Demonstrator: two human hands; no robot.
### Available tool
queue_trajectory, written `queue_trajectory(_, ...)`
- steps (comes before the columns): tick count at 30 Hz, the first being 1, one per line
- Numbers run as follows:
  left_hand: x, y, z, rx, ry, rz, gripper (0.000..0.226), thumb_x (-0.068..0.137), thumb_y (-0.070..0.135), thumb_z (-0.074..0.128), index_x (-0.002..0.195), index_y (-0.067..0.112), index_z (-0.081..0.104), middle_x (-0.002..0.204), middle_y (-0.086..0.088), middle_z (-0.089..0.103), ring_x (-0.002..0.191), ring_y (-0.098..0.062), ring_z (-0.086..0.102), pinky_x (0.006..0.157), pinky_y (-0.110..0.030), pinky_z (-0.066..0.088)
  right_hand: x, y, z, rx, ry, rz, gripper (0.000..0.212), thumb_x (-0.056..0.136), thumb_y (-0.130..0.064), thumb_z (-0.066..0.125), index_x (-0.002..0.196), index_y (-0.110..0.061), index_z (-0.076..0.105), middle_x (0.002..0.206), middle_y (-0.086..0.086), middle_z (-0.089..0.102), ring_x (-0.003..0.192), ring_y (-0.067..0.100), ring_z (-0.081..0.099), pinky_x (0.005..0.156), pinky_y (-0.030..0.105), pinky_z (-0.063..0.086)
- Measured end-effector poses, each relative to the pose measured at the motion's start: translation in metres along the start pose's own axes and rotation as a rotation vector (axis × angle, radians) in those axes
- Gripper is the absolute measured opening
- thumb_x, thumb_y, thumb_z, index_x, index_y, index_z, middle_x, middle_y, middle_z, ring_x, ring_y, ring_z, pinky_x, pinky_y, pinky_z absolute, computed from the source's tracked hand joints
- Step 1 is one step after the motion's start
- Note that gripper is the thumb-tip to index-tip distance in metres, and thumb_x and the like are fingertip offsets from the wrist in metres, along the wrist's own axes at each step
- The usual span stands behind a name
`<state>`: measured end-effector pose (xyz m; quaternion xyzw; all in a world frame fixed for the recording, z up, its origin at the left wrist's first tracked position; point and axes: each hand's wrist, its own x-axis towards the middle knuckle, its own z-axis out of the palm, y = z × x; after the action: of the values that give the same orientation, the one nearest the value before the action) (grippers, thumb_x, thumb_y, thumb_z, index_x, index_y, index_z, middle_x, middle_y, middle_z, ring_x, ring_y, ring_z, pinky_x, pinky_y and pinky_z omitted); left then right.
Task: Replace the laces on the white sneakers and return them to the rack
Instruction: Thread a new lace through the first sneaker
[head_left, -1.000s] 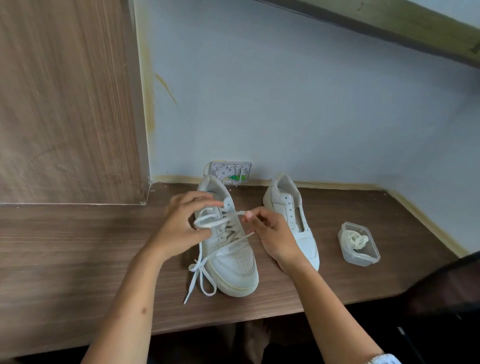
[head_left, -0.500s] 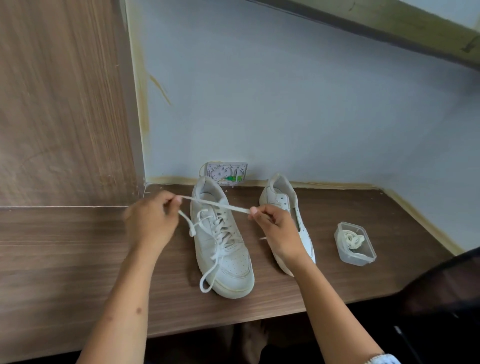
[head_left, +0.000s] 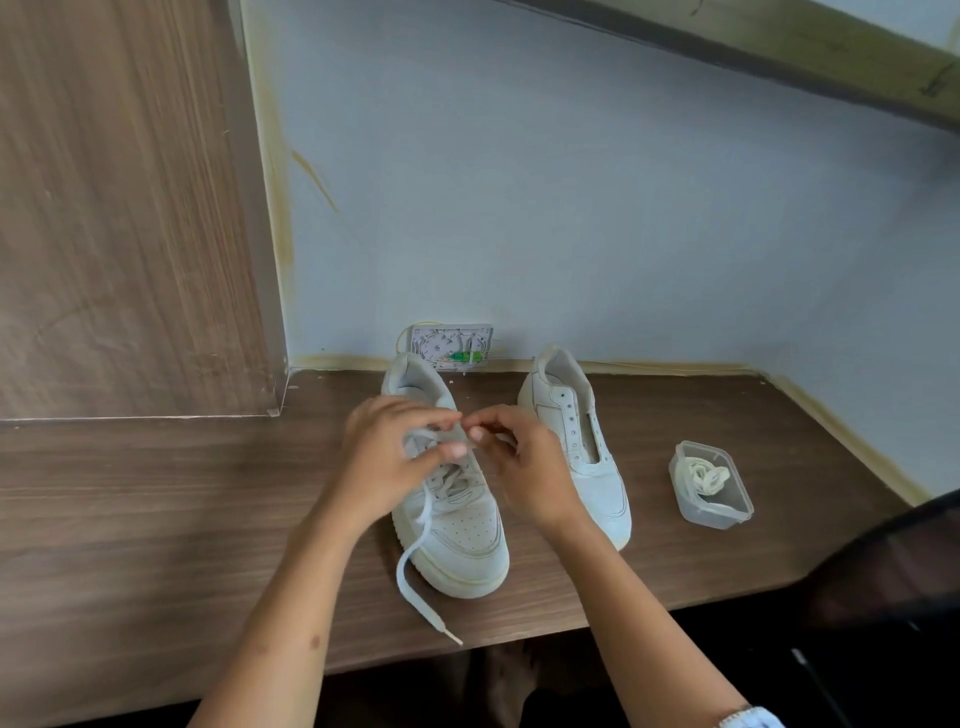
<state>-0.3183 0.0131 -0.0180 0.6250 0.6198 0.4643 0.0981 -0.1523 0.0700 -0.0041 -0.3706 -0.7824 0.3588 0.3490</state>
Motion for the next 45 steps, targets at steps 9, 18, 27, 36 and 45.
queue_trajectory(9,0.004,-0.007,0.011,0.022,0.062,0.001,0.027,0.08,0.06,0.061,0.104,0.05,0.067,0.09,0.03,0.066,0.101,-0.004,0.057,0.101,-0.058,0.034,-0.001,0.0,-0.002,0.1,0.093,0.023,0.027,0.092,0.002,0.057,0.103,-0.022,0.062,0.105,0.003,0.063,0.093,0.005,0.062,0.082,0.016,0.048)
queue_trajectory(18,0.002,0.002,0.02,0.071,0.068,-0.006,0.02,0.081,0.036,0.073,0.1,0.041,0.073,0.08,0.026,0.064,0.097,0.002,0.047,0.11,-0.053,0.022,0.001,-0.002,0.003,0.191,0.132,0.062,0.024,0.087,-0.001,0.068,0.1,-0.019,0.059,0.084,0.002,0.067,0.08,0.013,0.067,0.071,0.023,0.055)
queue_trajectory(27,0.002,-0.001,0.013,0.19,0.113,-0.03,0.025,0.088,0.048,0.062,0.111,0.039,0.07,0.103,0.018,0.067,0.106,-0.011,0.052,0.107,-0.056,0.026,0.007,-0.002,0.012,0.041,0.175,-0.073,0.028,0.096,0.002,0.049,0.095,-0.023,0.061,0.094,0.001,0.068,0.089,0.01,0.069,0.08,0.031,0.057)
queue_trajectory(36,0.007,-0.001,0.014,0.049,0.295,-0.023,0.018,0.089,0.033,0.067,0.105,0.037,0.072,0.079,0.019,0.071,0.084,-0.009,0.065,0.094,-0.057,0.042,0.008,-0.01,0.016,0.039,0.28,0.022,0.019,0.093,-0.026,0.067,0.11,-0.02,0.061,0.09,-0.011,0.07,0.085,-0.002,0.066,0.075,0.018,0.054)
queue_trajectory(45,0.007,-0.008,0.018,0.069,0.326,-0.098,0.018,0.099,0.028,0.049,0.096,0.025,0.067,0.087,0.013,0.07,0.083,-0.015,0.064,0.095,-0.054,0.043,-0.001,0.011,0.018,-0.344,-0.101,0.303,0.032,0.09,-0.047,0.063,0.108,-0.021,0.056,0.103,-0.004,0.062,0.092,0.013,0.061,0.082,0.039,0.055)
